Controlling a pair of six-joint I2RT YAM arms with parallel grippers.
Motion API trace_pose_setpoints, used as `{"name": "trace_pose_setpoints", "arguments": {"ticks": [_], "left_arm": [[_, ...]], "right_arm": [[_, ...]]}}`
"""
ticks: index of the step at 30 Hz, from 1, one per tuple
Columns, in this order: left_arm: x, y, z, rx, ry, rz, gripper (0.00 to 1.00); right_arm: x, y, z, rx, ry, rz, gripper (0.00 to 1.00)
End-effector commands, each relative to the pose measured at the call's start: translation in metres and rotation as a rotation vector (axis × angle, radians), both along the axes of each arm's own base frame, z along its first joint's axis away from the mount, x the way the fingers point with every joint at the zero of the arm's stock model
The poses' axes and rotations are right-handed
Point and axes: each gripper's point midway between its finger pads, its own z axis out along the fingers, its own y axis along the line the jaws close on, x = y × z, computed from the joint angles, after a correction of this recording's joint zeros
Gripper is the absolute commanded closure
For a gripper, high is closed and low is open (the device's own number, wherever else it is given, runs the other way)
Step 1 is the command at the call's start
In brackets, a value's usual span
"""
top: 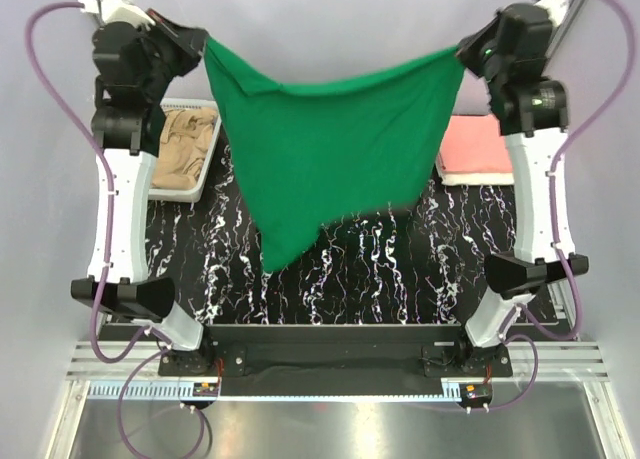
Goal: Fold and stack the t-shirts
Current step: Flatten the tshirt out
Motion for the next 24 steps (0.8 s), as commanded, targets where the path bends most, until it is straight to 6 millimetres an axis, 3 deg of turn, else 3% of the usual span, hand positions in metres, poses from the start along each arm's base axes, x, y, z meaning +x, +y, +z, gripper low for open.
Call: {"name": "trace_pose_setpoints", "arguments": {"ticks": [1,3,6,7,9,10,12,13,15,16,17,18,19,20,21,22,24], "left_arm": [[-0.055,0.009,0.091,0.018,-0.257,0.024,1.00],[-0.063,0.011,0.084,0.040,-0.248,0.030,1.00],[-0.085,0.013,0.058,0.092,-0.219,0.026,1.00],[-0.098,0.014,0.039,0.102,-0.189,0.027,1.00],[-0.109,0.014,0.018,0.104,-0.165,0.018,1.00],[-0.119,0.012,-0.007,0.103,-0.130,0.006,1.00],[-0.129,0.004,-0.033,0.086,-0.093,-0.048,1.00],[-0.140,-0.006,-0.063,0.084,-0.053,-0.111,1.00],[-0.150,-0.014,-0.092,0.081,-0.017,-0.160,1.00],[-0.162,-0.019,-0.120,0.083,0.023,-0.202,1.00],[-0.169,-0.022,-0.136,0.082,0.053,-0.219,1.00],[-0.175,-0.024,-0.175,0.077,0.142,-0.236,1.00],[-0.188,-0.024,-0.184,0.073,0.146,-0.240,1.00],[-0.199,-0.022,-0.219,0.059,0.212,-0.231,1.00],[-0.201,-0.022,-0.222,0.049,0.229,-0.230,1.00],[-0.209,-0.019,-0.254,0.046,0.282,-0.216,1.00],[-0.217,-0.006,-0.292,0.031,0.372,-0.129,1.00]], "right_arm": [[-0.047,-0.013,0.071,-0.022,-0.138,0.013,1.00],[-0.055,-0.014,0.065,-0.031,-0.120,0.014,1.00],[-0.070,-0.021,0.043,-0.056,-0.078,-0.001,1.00],[-0.081,-0.025,0.025,-0.072,-0.039,-0.009,1.00],[-0.091,-0.029,0.013,-0.073,-0.039,-0.023,1.00],[-0.103,-0.031,-0.010,-0.077,-0.002,-0.024,1.00],[-0.111,-0.035,-0.029,-0.060,0.009,-0.042,1.00],[-0.123,-0.038,-0.052,-0.059,0.045,-0.052,1.00],[-0.132,-0.035,-0.072,-0.049,0.070,-0.026,1.00],[-0.143,-0.033,-0.097,-0.048,0.109,-0.009,1.00],[-0.149,-0.028,-0.112,-0.040,0.135,0.025,1.00],[-0.156,-0.026,-0.151,-0.036,0.222,0.033,1.00],[-0.168,-0.028,-0.165,-0.026,0.255,0.029,1.00],[-0.182,-0.027,-0.203,-0.013,0.359,0.027,1.00],[-0.185,-0.028,-0.206,-0.014,0.373,0.027,1.00],[-0.197,-0.027,-0.236,0.010,0.433,0.021,1.00],[-0.209,-0.024,-0.263,0.061,0.485,0.015,1.00]]}}
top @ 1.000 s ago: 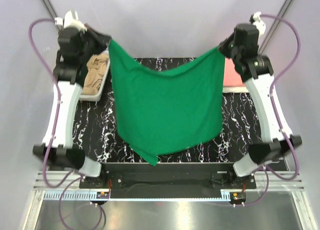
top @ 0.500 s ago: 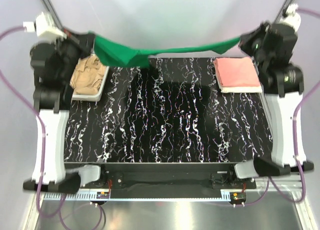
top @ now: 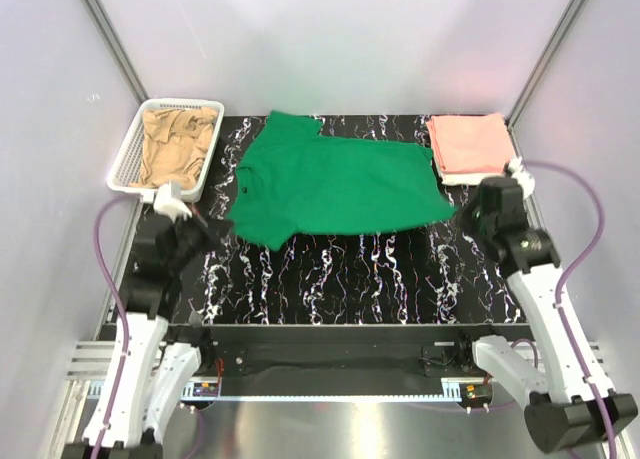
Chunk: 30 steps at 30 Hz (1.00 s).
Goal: Fold and stack the t-shirts
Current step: Flatten the tshirt out, then fold the tshirt
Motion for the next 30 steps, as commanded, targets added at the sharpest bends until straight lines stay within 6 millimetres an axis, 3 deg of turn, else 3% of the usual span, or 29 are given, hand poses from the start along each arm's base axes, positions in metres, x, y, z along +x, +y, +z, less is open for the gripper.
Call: {"name": "trace_pose_setpoints", "arguments": {"ticks": [1,3,6,15,18,23,26,27,29,30], "left_arm": [[-0.020,0.009,-0.043,-0.012,0.064,0.066,1.00],[-0.026,0.011,-0.069,-0.029,0.120,0.090,1.00],[-0.029,0.010,-0.081,-0.040,0.147,0.091,1.00],[-0.022,0.030,-0.104,-0.014,0.232,0.228,1.00],[-0.015,0.035,-0.097,-0.001,0.216,0.255,1.00],[0.003,0.044,-0.077,0.038,0.178,0.297,1.00],[0.022,0.031,-0.075,0.031,0.169,0.219,1.00],[0.028,0.028,-0.088,0.041,0.228,0.201,1.00],[0.040,0.028,-0.088,0.076,0.254,0.188,1.00],[0.046,0.030,-0.102,0.101,0.310,0.191,1.00]], "right_arm": [[-0.028,0.006,-0.048,0.090,0.101,-0.026,1.00],[-0.039,0.007,-0.076,0.116,0.156,-0.049,1.00],[-0.049,0.008,-0.100,0.152,0.201,-0.080,1.00],[-0.060,-0.005,-0.123,0.214,0.164,-0.230,1.00],[-0.053,-0.003,-0.130,0.201,0.174,-0.213,1.00],[-0.035,-0.004,-0.124,0.158,0.149,-0.190,1.00],[-0.022,-0.008,-0.126,0.119,0.155,-0.204,1.00],[-0.017,-0.009,-0.130,0.104,0.171,-0.207,1.00],[-0.007,-0.016,-0.130,0.054,0.164,-0.226,1.00],[-0.001,-0.019,-0.134,0.027,0.187,-0.232,1.00]]}}
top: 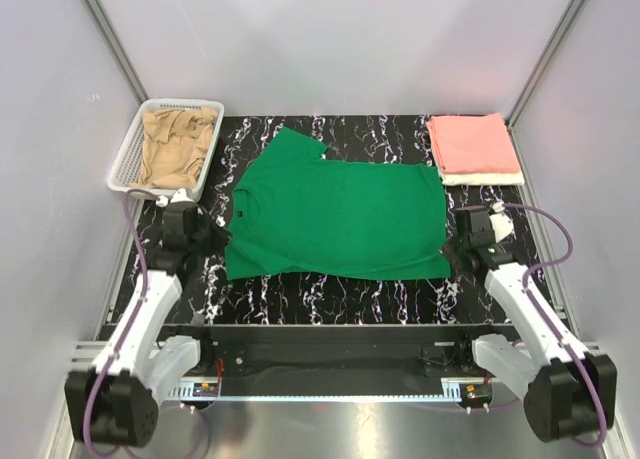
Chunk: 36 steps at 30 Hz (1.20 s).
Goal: Fold and stack the t-shirts
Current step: Fold the tshirt
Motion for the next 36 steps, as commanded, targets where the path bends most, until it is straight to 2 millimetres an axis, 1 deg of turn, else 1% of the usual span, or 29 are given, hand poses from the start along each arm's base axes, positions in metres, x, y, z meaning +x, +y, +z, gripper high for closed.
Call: {"name": "trace_pose_setpoints", "arguments": {"ticks": [1,2,3,4,5,6,7,8,9,11,12,13,14,18,19,20,22,26,28,29,30,31,32,33,34,36], "left_arm": [[0.037,0.004,0.013,0.072,-0.040,-0.024,1.00],[0.045,0.008,0.018,0.093,-0.041,-0.012,1.00],[0.051,0.013,0.008,0.123,-0.001,0.000,1.00],[0.056,0.018,0.008,0.156,0.004,0.017,1.00],[0.065,0.020,0.016,0.161,-0.006,0.025,1.00],[0.070,0.015,0.010,0.159,0.017,-0.006,1.00],[0.075,0.011,0.012,0.151,0.016,-0.027,1.00],[0.084,0.007,0.019,0.144,0.003,-0.045,1.00],[0.087,-0.002,0.008,0.123,0.039,-0.093,1.00],[0.095,-0.009,0.007,0.113,0.050,-0.131,1.00],[0.097,-0.012,-0.002,0.112,0.076,-0.146,1.00],[0.099,-0.013,-0.003,0.116,0.082,-0.152,1.00],[0.101,-0.012,-0.010,0.122,0.102,-0.147,1.00],[0.110,-0.005,-0.021,0.185,0.141,-0.164,1.00],[0.116,-0.006,-0.017,0.188,0.136,-0.168,1.00],[0.116,-0.009,-0.025,0.177,0.161,-0.185,1.00],[0.122,-0.013,-0.029,0.171,0.170,-0.200,1.00],[0.126,-0.017,-0.032,0.173,0.177,-0.213,1.00],[0.129,-0.016,-0.031,0.186,0.180,-0.210,1.00],[0.130,-0.014,-0.032,0.204,0.185,-0.199,1.00],[0.129,-0.011,-0.032,0.217,0.191,-0.191,1.00],[0.132,-0.010,-0.029,0.226,0.187,-0.184,1.00],[0.133,-0.010,-0.031,0.229,0.193,-0.183,1.00],[0.134,-0.004,-0.030,0.254,0.198,-0.164,1.00],[0.138,-0.004,-0.029,0.261,0.198,-0.163,1.00],[0.141,-0.002,-0.030,0.281,0.203,-0.162,1.00]], "right_arm": [[0.040,-0.017,0.022,-0.115,-0.086,-0.034,1.00],[0.044,-0.020,0.019,-0.142,-0.068,-0.021,1.00],[0.051,-0.022,0.015,-0.159,-0.037,-0.015,1.00],[0.055,-0.023,0.013,-0.164,-0.024,-0.006,1.00],[0.057,-0.025,0.011,-0.172,-0.005,0.006,1.00],[0.063,-0.021,0.009,-0.154,0.011,0.026,1.00],[0.066,-0.020,0.008,-0.148,0.012,0.037,1.00],[0.069,-0.018,0.009,-0.143,0.010,0.050,1.00],[0.071,-0.015,0.006,-0.133,0.013,0.060,1.00],[0.076,-0.015,0.009,-0.134,-0.002,0.058,1.00],[0.076,-0.017,0.010,-0.140,-0.003,0.053,1.00],[0.076,-0.018,0.009,-0.141,-0.002,0.046,1.00],[0.076,-0.020,0.008,-0.147,0.001,0.038,1.00],[0.077,-0.025,0.001,-0.152,0.025,0.032,1.00],[0.077,-0.026,-0.001,-0.156,0.031,0.037,1.00],[0.078,-0.025,-0.002,-0.153,0.037,0.044,1.00],[0.077,-0.025,-0.006,-0.152,0.046,0.045,1.00],[0.077,-0.027,-0.007,-0.141,0.043,0.032,1.00],[0.081,-0.027,-0.005,-0.137,0.023,0.034,1.00],[0.082,-0.024,-0.007,-0.128,0.025,0.047,1.00],[0.088,-0.022,-0.005,-0.119,0.004,0.062,1.00],[0.091,-0.018,-0.005,-0.115,0.002,0.090,1.00],[0.093,-0.016,-0.010,-0.109,0.015,0.103,1.00],[0.095,-0.014,-0.012,-0.102,0.020,0.114,1.00],[0.097,-0.013,-0.012,-0.109,0.024,0.131,1.00],[0.100,-0.012,-0.020,-0.117,0.053,0.151,1.00]]}}
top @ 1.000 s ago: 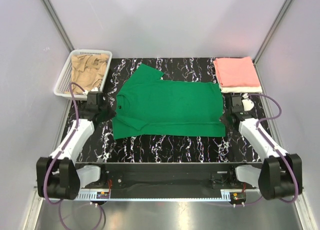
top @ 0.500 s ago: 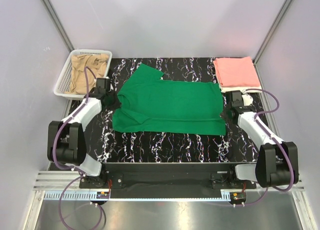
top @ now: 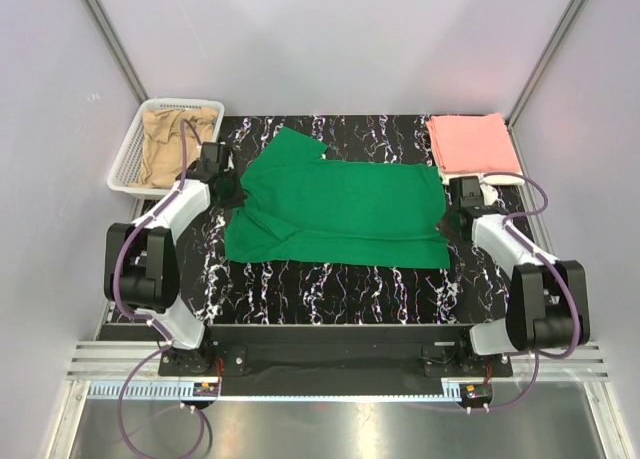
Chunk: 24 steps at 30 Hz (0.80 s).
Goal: Fold and stack the t-shirts
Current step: Fold the tshirt
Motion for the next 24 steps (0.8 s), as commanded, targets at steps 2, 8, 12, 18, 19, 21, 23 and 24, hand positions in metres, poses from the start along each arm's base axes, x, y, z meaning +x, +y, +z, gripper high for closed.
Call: {"name": "trace_pose_setpoints", "arguments": {"ticks": [2,8,12,18,19,21,23,24], "left_arm": [[0.023,0.008,0.010,0.077,-0.040,0.007,1.00],[0.028,0.010,-0.006,0.095,0.003,0.008,1.00],[0.032,0.013,-0.007,0.119,0.008,0.009,1.00],[0.040,0.010,-0.002,0.123,-0.003,0.003,0.93],[0.043,0.011,0.006,0.128,-0.023,0.010,0.88],[0.050,0.013,0.020,0.137,-0.061,0.021,0.79],[0.054,0.011,0.042,0.124,-0.115,0.012,0.77],[0.053,0.006,0.050,0.112,-0.130,-0.012,0.75]], "right_arm": [[0.025,0.004,0.004,-0.013,-0.022,0.083,1.00],[0.025,-0.007,-0.008,-0.053,0.020,0.056,1.00],[0.029,-0.005,-0.003,-0.050,0.001,0.068,1.00],[0.036,-0.006,0.014,-0.048,-0.037,0.053,0.87],[0.036,-0.005,0.017,-0.042,-0.038,0.049,0.81],[0.031,-0.004,0.021,-0.034,-0.028,0.043,0.63],[0.027,-0.002,0.029,-0.015,-0.043,0.040,0.61],[0.023,0.001,0.030,0.001,-0.038,0.045,0.61]]}}
